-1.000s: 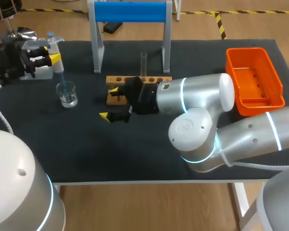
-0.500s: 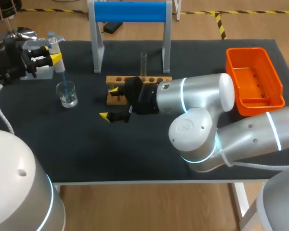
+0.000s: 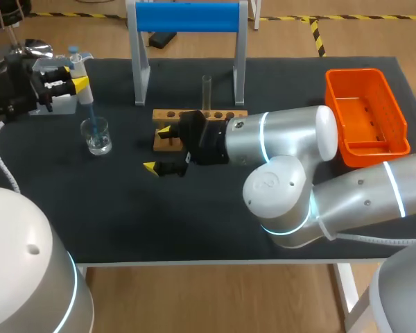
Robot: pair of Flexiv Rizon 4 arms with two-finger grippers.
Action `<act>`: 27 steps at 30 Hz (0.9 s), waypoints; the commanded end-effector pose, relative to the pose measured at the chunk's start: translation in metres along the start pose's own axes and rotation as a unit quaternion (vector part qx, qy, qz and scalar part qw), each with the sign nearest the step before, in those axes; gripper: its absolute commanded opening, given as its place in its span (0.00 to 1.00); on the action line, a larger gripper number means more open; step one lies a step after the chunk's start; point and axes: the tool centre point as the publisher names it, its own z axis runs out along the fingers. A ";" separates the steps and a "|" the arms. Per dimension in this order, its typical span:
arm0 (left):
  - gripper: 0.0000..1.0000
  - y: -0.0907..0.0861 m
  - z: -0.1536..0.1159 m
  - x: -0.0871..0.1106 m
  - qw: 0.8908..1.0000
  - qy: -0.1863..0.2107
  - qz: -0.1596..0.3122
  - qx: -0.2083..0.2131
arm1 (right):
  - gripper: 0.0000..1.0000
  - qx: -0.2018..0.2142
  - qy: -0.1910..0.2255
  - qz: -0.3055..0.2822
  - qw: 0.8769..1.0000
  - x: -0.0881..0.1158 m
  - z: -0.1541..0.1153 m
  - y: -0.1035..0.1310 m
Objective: Invert the test tube, pick up the pipette, mount the tip to pipette, aspirate from beaker and dispense into the tube, eject the tip, return the pipette, and cap with the stopper.
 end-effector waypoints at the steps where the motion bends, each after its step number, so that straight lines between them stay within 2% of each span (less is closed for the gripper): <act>1: 0.00 0.000 0.000 0.000 1.000 -0.001 0.001 0.000 | 1.00 -0.001 0.002 0.000 1.000 -0.001 -0.001 0.000; 12: 0.00 0.000 0.000 0.000 1.000 -0.001 0.001 0.000 | 1.00 -0.001 0.002 0.000 1.000 -0.001 -0.001 0.000; 18: 0.00 0.000 0.000 0.000 1.000 -0.001 0.001 0.000 | 1.00 -0.014 0.026 0.002 1.000 0.009 -0.031 0.015; 27: 0.00 0.000 0.000 0.000 1.000 -0.001 0.001 0.000 | 1.00 -0.007 0.069 -0.004 0.998 0.016 -0.068 0.036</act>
